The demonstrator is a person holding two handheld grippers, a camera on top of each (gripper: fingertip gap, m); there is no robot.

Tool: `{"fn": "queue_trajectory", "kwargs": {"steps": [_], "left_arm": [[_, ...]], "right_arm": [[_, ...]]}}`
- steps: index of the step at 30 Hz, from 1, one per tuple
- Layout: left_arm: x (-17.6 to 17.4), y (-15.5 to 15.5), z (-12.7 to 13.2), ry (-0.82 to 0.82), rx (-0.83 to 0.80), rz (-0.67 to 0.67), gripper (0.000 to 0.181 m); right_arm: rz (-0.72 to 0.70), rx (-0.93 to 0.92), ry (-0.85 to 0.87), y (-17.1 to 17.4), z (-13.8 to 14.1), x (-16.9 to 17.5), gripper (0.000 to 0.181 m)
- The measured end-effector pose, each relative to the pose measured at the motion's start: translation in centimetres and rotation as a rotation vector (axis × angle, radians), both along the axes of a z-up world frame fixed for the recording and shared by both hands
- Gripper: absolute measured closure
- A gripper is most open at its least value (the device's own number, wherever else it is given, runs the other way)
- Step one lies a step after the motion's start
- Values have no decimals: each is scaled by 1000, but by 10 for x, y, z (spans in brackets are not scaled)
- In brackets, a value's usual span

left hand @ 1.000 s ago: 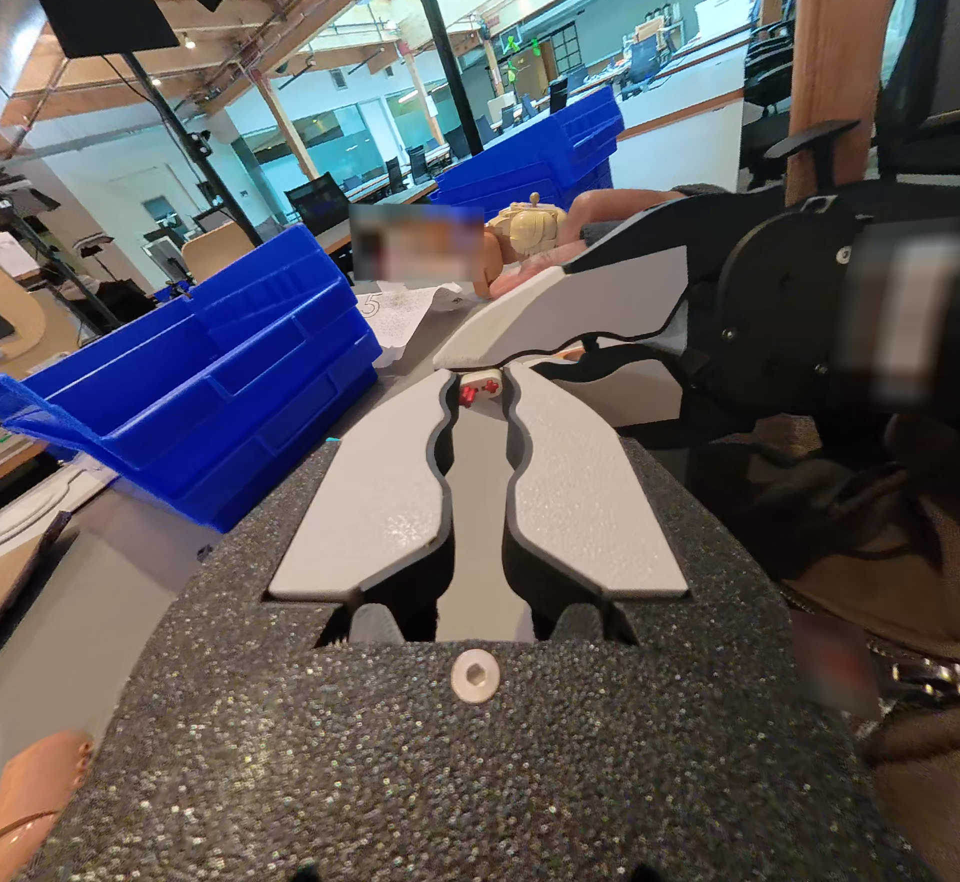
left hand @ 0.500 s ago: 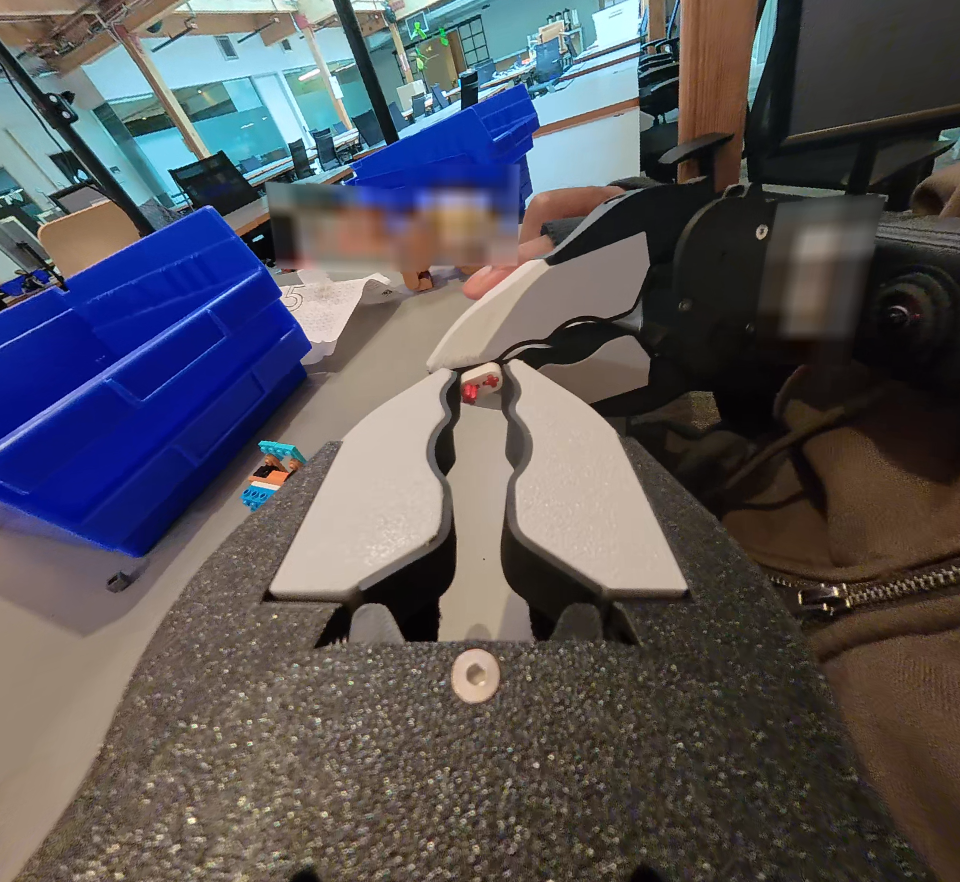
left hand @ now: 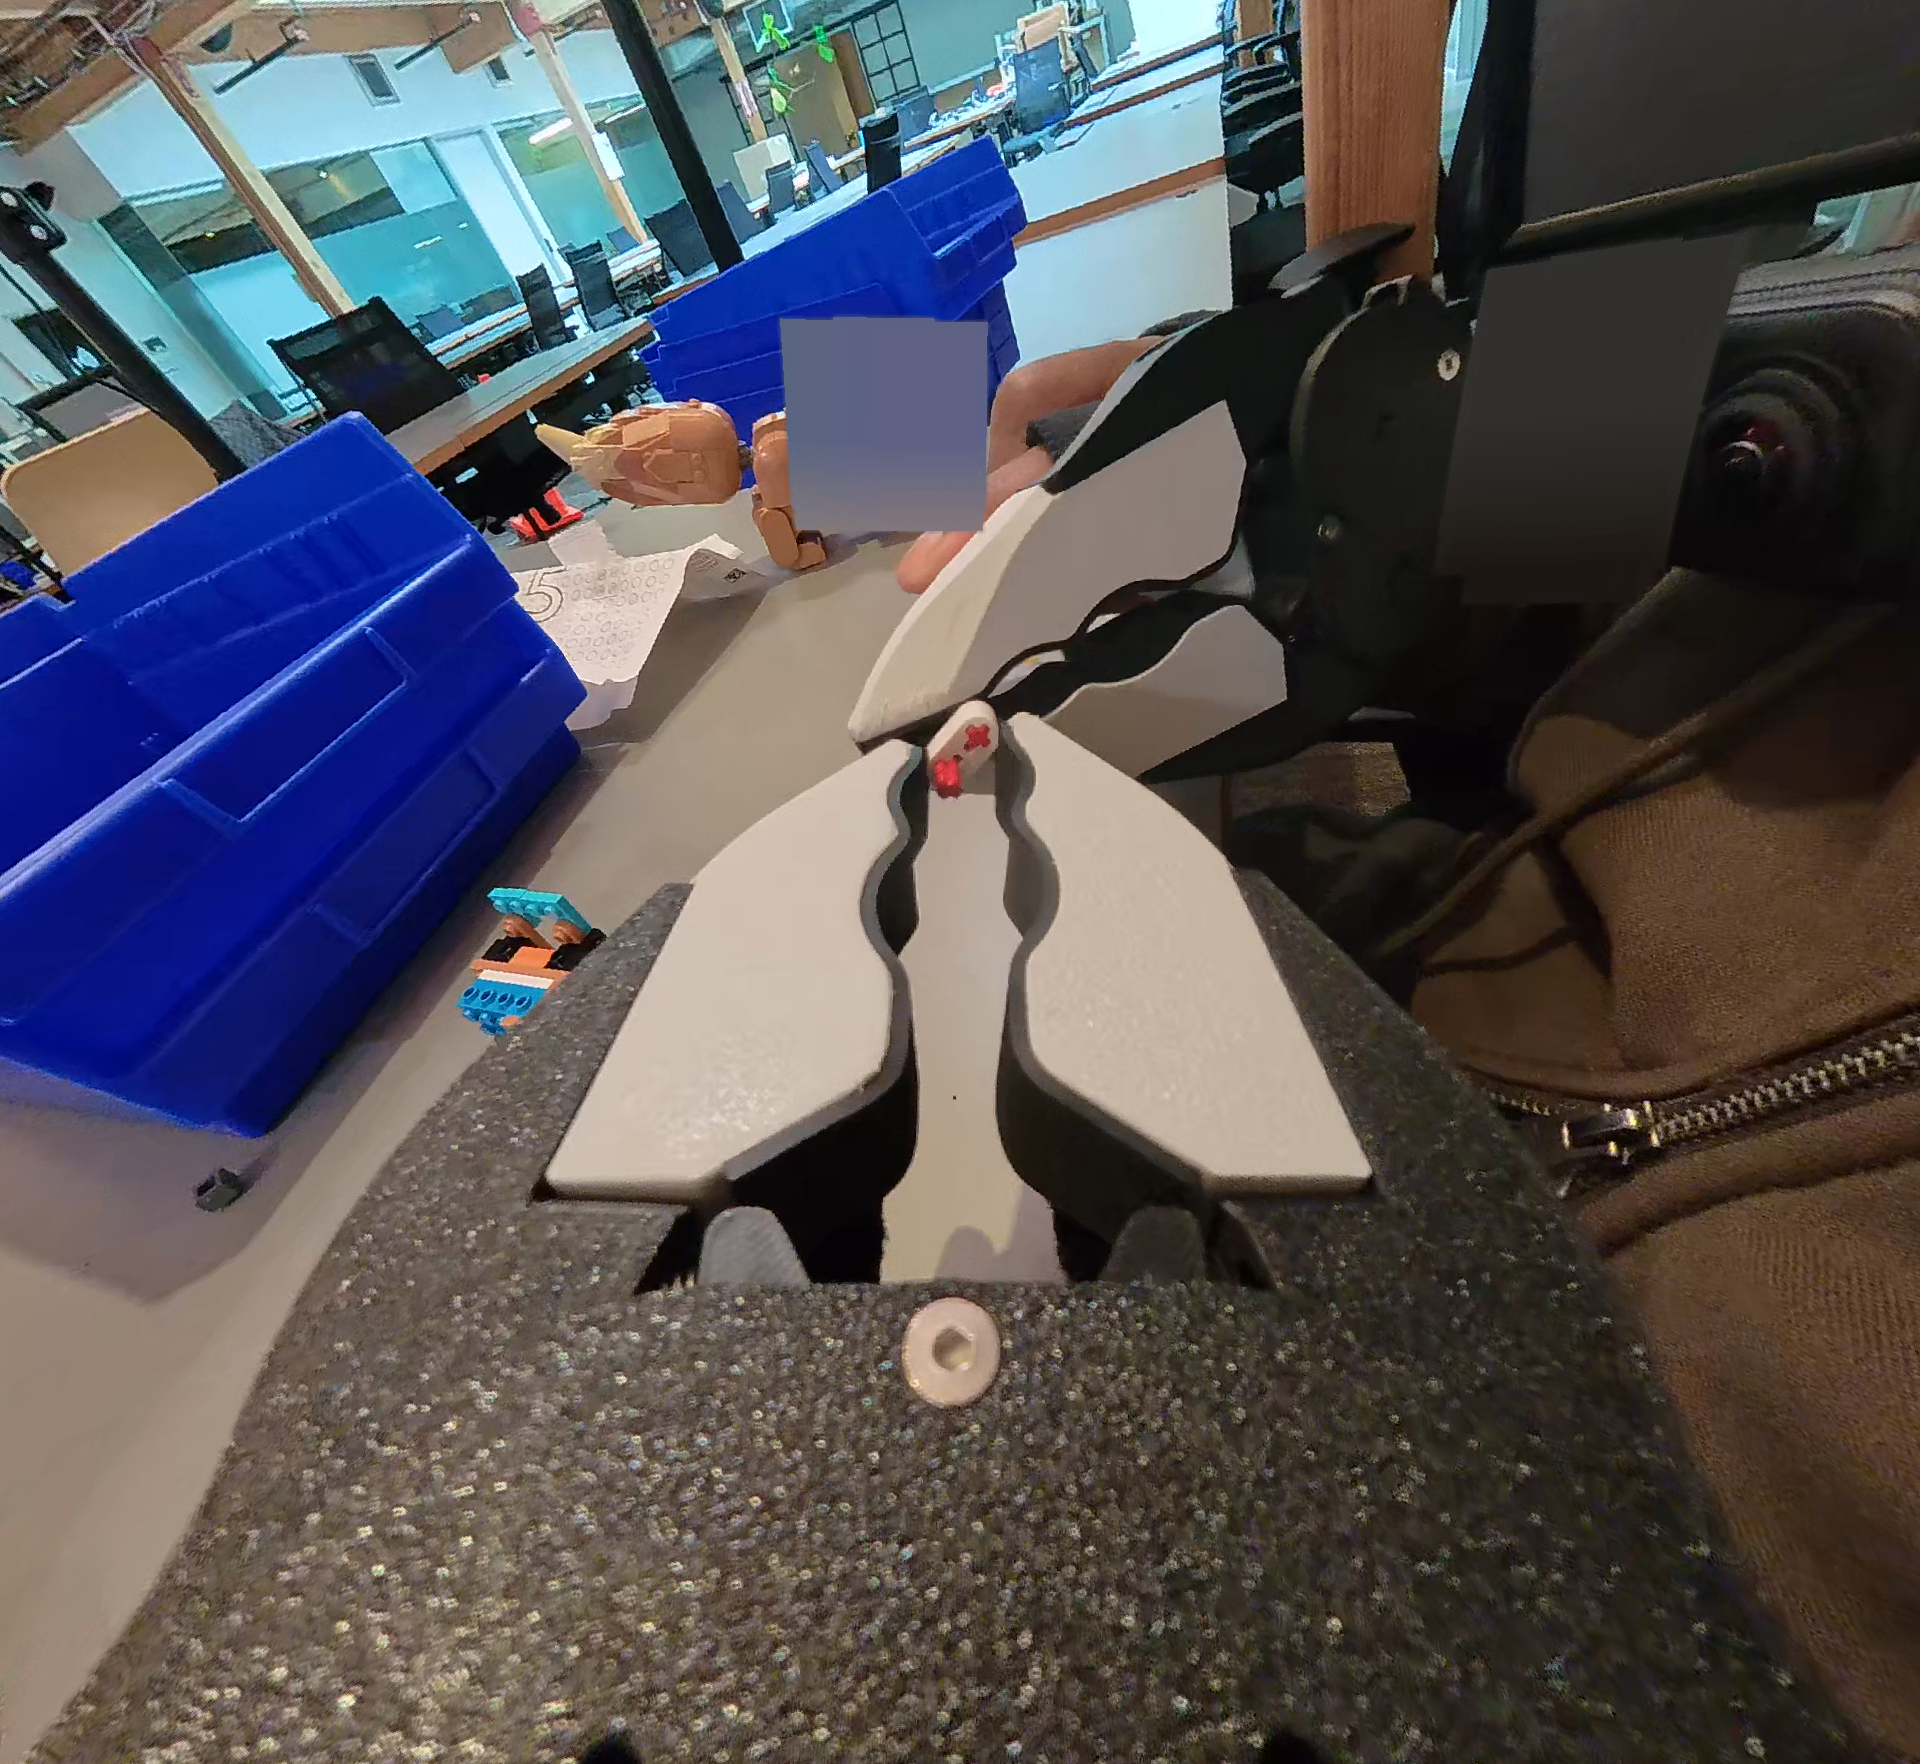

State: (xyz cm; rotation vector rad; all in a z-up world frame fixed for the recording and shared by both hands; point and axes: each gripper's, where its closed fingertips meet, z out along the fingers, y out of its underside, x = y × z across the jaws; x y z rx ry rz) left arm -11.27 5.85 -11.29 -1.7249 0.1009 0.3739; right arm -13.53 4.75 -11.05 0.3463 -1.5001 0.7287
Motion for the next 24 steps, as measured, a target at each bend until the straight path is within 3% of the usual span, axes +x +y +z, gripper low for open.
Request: {"fn": "queue_trajectory", "kwargs": {"steps": [1, 4, 6, 11, 17, 24], "left_arm": [[-4, -6, 1, 7, -2, 29, 180], [-40, -67, 26, -83, 211, 141, 181], [-50, -73, 20, -35, 144, 206, 181], [-40, -38, 0, -43, 44, 128, 180], [-28, -18, 25, 38, 204, 93, 163], [-21, -17, 35, 44, 284, 72, 163]], "right_arm": [[-21, -11, -1, 4, 1, -2, 179], [-139, -233, -91, 74, 24, -26, 179], [-165, -250, -105, 94, 28, -32, 180], [-115, -297, -227, 66, 19, -35, 178], [57, -472, -493, 15, 20, -27, 178], [205, -588, -684, -17, 18, -15, 178]]}}
